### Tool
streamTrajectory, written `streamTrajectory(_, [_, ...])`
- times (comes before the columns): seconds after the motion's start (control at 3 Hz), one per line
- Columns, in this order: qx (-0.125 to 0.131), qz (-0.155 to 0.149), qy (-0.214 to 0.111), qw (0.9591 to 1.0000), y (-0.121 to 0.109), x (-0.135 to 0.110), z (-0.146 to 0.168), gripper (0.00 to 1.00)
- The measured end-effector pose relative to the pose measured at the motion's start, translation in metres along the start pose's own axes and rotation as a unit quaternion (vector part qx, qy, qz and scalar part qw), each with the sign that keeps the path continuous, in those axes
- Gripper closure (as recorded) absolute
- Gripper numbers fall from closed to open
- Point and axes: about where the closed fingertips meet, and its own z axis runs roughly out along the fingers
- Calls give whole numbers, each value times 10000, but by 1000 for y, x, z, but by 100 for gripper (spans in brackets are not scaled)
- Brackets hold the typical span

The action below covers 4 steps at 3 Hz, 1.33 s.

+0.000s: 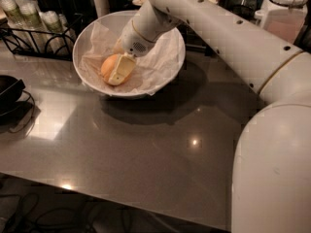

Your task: Pick orange from white bowl

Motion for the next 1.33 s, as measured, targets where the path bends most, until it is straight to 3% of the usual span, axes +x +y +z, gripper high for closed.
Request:
streamTrajectory(0.67, [-150,111,44,9998,10,8,14,26])
streamTrajectory(1.33, [-69,235,-73,9997,11,11,13,68])
